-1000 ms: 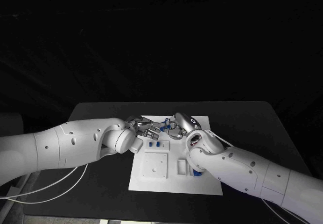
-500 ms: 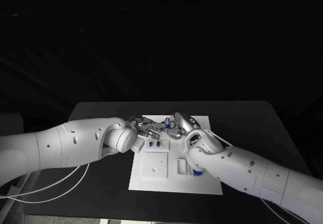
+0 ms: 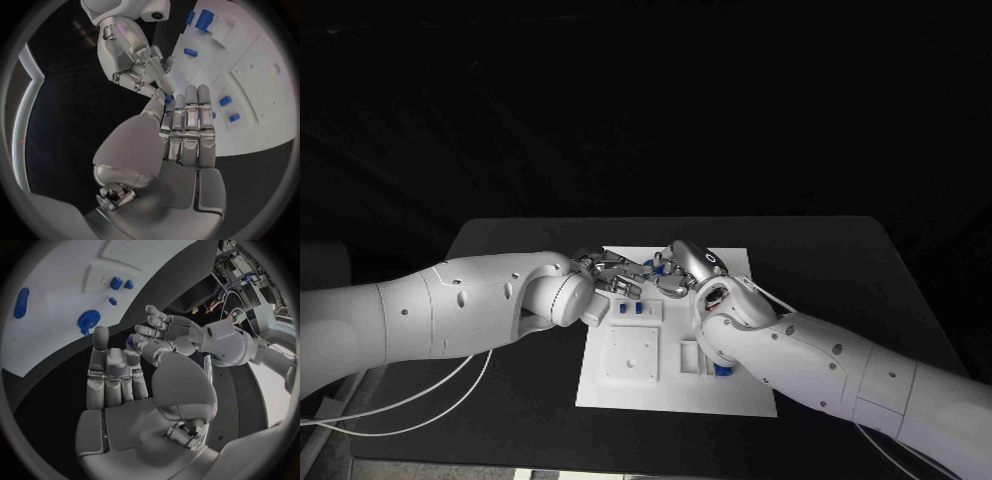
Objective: Assemble the parts on the task board
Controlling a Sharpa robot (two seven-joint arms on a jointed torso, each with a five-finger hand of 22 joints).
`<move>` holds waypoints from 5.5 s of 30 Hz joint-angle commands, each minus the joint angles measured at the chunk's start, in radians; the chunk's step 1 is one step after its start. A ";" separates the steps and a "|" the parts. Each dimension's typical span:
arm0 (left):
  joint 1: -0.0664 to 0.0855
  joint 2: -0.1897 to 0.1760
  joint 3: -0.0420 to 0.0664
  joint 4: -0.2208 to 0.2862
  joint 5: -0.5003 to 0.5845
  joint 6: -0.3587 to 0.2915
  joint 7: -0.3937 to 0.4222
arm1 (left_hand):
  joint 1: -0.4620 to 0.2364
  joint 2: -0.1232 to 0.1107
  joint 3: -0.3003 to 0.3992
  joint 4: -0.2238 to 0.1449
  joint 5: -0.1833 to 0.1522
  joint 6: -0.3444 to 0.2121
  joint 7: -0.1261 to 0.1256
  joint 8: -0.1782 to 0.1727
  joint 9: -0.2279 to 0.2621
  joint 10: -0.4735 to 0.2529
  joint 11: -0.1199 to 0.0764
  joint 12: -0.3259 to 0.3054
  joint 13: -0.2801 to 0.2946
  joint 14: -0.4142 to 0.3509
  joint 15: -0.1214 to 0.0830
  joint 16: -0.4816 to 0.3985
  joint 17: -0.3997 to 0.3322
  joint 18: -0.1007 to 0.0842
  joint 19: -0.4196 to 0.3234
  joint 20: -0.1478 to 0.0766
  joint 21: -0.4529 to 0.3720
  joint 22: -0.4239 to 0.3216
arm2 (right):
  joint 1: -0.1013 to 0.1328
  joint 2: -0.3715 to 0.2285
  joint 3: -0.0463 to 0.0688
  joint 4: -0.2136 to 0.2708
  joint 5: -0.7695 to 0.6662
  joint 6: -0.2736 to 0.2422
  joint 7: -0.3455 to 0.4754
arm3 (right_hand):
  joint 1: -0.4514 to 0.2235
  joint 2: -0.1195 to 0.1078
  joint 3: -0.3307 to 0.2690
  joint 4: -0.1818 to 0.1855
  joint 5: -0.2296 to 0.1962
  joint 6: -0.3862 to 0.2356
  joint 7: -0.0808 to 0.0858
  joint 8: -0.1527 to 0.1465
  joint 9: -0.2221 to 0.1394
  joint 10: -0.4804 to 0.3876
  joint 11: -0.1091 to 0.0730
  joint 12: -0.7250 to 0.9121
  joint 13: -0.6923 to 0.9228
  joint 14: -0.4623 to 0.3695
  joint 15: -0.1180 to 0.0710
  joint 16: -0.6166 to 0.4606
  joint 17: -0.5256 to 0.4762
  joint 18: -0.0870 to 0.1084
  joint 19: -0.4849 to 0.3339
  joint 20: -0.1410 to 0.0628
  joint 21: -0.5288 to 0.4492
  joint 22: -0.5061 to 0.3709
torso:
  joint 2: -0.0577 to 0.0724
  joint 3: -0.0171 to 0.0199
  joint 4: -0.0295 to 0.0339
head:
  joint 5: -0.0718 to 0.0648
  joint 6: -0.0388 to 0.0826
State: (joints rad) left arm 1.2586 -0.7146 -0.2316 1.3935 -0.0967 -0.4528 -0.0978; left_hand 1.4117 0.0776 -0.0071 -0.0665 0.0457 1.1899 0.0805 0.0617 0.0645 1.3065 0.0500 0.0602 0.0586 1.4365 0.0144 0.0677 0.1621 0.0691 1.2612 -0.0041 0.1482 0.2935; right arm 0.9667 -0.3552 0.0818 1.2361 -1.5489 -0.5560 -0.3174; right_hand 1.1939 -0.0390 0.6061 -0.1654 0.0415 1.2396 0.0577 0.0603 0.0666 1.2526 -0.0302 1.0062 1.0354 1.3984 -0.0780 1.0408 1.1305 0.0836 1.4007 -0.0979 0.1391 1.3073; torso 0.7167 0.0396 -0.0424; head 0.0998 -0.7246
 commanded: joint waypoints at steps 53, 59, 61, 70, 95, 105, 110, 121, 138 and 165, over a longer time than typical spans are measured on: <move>0.001 0.013 0.002 0.004 0.138 -0.033 0.144 | 0.002 0.046 0.152 -0.183 0.006 0.061 0.011 0.003 0.001 0.037 -0.009 -0.003 -0.001 -0.012 -0.009 -0.005 -0.006 0.022 -0.217 0.002 0.227 0.360 | -0.011 0.031 -0.001 -0.034 0.003 0.047 0.013 | 0.006 0.000 0.004 0.002 0.007 0.004 0.002 0.003 0.001 0.000 -0.003 -0.006 0.002 -0.001 -0.007 -0.003 -0.001 -0.014 0.000 -0.005 -0.007 0.007 | 0.000 0.0005 0.0000 | -0.002 -0.010; 0.001 0.013 0.002 0.004 0.137 -0.032 0.147 | -0.023 0.023 0.219 -0.181 0.009 0.064 0.010 0.003 0.002 0.041 -0.010 -0.003 -0.001 -0.013 -0.009 -0.005 0.026 0.026 -0.223 0.005 0.231 0.399 | -0.011 0.031 -0.001 -0.036 0.010 0.051 0.017 | 0.006 -0.002 0.002 0.002 0.006 -0.001 0.004 0.003 0.000 -0.008 -0.003 -0.023 -0.012 -0.004 -0.007 -0.010 -0.005 -0.015 -0.001 -0.006 -0.011 0.006 | 0.000 0.0007 0.0000 | -0.002 -0.010; 0.001 0.013 0.002 0.004 0.135 -0.031 0.146 | -0.027 0.018 0.230 -0.179 0.009 0.065 0.010 0.003 0.002 0.042 -0.010 -0.003 -0.001 -0.014 -0.009 -0.005 0.032 0.027 -0.223 0.005 0.231 0.405 | -0.011 0.031 -0.001 -0.036 0.012 0.049 0.019 | 0.006 -0.001 0.002 0.003 0.007 -0.002 0.004 0.003 0.000 -0.009 -0.002 -0.026 -0.016 -0.006 -0.007 -0.012 -0.007 -0.015 -0.002 -0.006 -0.012 0.005 | 0.000 0.0009 -0.0002 | -0.003 -0.009; 0.001 0.011 0.002 0.003 0.115 -0.021 0.133 | -0.022 0.009 0.246 -0.172 0.011 0.066 0.010 0.003 0.002 0.043 -0.010 -0.003 -0.001 -0.015 -0.009 -0.005 0.039 0.028 -0.219 0.006 0.218 0.427 | -0.011 0.027 -0.001 -0.043 0.048 -0.002 0.040 | -0.022 -0.057 -0.038 0.011 0.017 -0.100 0.028 0.001 -0.004 -0.025 0.015 -0.038 -0.033 -0.012 0.005 -0.029 -0.021 -0.015 -0.003 0.004 -0.020 -0.005 | 0.000 0.0009 -0.0003 | -0.003 -0.009; 0.001 -0.001 0.002 -0.002 0.065 -0.020 0.118 | -0.027 0.002 0.265 -0.174 0.013 0.068 0.009 0.003 0.002 0.047 -0.010 -0.003 -0.001 -0.013 -0.010 -0.005 0.044 0.026 -0.212 0.002 0.198 0.460 | -0.011 0.004 -0.001 -0.036 0.071 -0.057 0.053 | 0.016 -0.078 -0.184 0.032 0.067 -0.143 0.040 0.002 -0.005 -0.050 0.024 -0.045 -0.094 -0.023 0.014 -0.043 -0.051 -0.007 0.009 0.017 -0.044 -0.069 | 0.000 0.0005 -0.0001 | -0.002 -0.009; 0.001 -0.008 0.002 -0.003 0.049 -0.020 0.122 | -0.031 0.002 0.266 -0.173 0.014 0.069 0.009 0.003 0.002 0.049 -0.011 -0.003 -0.001 -0.010 -0.010 -0.005 0.046 0.026 -0.208 0.001 0.191 0.470 | -0.010 -0.014 -0.001 -0.033 0.065 -0.035 0.045 | 0.022 -0.073 -0.117 -0.003 0.051 -0.129 0.038 0.002 -0.005 -0.052 0.021 -0.039 -0.100 -0.023 0.011 -0.040 -0.052 -0.005 0.003 0.013 -0.030 -0.057 | 0.000 0.0001 0.0000 | 0.000 -0.009; 0.001 -0.012 0.002 -0.003 0.024 -0.020 0.139 | -0.035 0.003 0.266 -0.170 0.013 0.066 0.010 0.003 0.002 0.050 -0.010 -0.003 -0.001 -0.007 -0.010 -0.005 0.047 0.025 -0.205 0.001 0.190 0.473 | -0.005 -0.023 -0.001 -0.033 0.039 0.030 0.027 | 0.020 -0.078 -0.105 -0.025 0.047 -0.105 0.033 0.003 -0.003 -0.053 0.018 -0.036 -0.101 -0.025 0.009 -0.040 -0.053 -0.004 -0.003 0.013 -0.023 -0.045 | 0.000 0.0001 -0.0002 | 0.001 -0.009; 0.001 -0.019 0.002 -0.002 -0.005 -0.046 0.184 | -0.063 -0.024 0.229 -0.158 0.008 0.004 0.019 0.001 0.000 0.004 0.004 -0.003 -0.001 -0.021 0.002 -0.004 0.048 0.008 -0.211 0.003 0.166 0.465 | 0.044 -0.012 -0.005 -0.094 -0.111 0.323 0.021 | 0.060 -0.077 -0.222 -0.065 0.034 -0.076 0.025 0.002 -0.002 -0.045 0.019 -0.006 -0.077 -0.023 0.013 -0.029 -0.048 -0.002 -0.015 0.018 -0.014 -0.025 | 0.000 0.0002 0.0015 | 0.004 -0.005; 0.001 -0.014 0.003 -0.003 -0.007 -0.050 0.206 | -0.072 -0.029 0.219 -0.163 0.008 -0.011 0.024 0.003 0.000 -0.018 0.011 -0.003 -0.001 -0.023 0.003 -0.004 0.071 0.004 -0.188 0.002 0.127 0.452 | 0.099 0.060 -0.109 -0.231 -0.172 0.420 0.097 | 0.065 -0.040 -0.261 -0.080 0.041 -0.041 0.017 0.001 -0.002 -0.029 0.017 0.020 -0.053 -0.011 0.015 0.005 -0.028 0.014 -0.013 0.031 -0.005 -0.007 | 0.003 0.0000 0.0046 | 0.011 -0.006; 0.002 -0.023 0.004 0.024 -0.007 -0.047 0.209 | -0.078 -0.032 0.220 -0.161 0.008 -0.017 0.024 0.002 0.000 -0.021 0.012 -0.003 -0.001 -0.027 0.004 -0.004 0.081 0.003 -0.179 0.003 0.102 0.457 | 0.100 0.108 -0.152 -0.313 -0.187 0.284 0.096 | 0.047 -0.036 -0.209 -0.062 0.019 -0.058 0.020 0.002 -0.002 -0.025 0.018 0.019 -0.053 -0.003 0.014 0.010 -0.026 0.015 -0.006 0.029 -0.003 -0.001 | 0.020 -0.0025 0.0205 | 0.013 -0.010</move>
State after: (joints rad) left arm 1.2594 -0.7380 -0.2289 1.4127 -0.0994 -0.4995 0.0963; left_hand 1.3405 0.0486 0.2187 -0.2289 0.0549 1.1786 0.1053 0.0647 0.0648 1.2917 0.0645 0.0609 0.0588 1.4128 0.0165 0.0677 0.2410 0.0851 1.0740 -0.0018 0.2531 0.7497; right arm 1.0667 -0.2491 -0.0697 0.9272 -1.7212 -0.2494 -0.2274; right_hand 1.2532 -0.0737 0.3954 -0.2302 0.0637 1.1877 0.0794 0.0658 0.0640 1.2260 -0.0143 1.0287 0.9835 1.3918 -0.0646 1.0491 1.1063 0.0839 1.3917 -0.0713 0.1347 1.3075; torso 0.7329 0.0373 -0.0246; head 0.1143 -0.7340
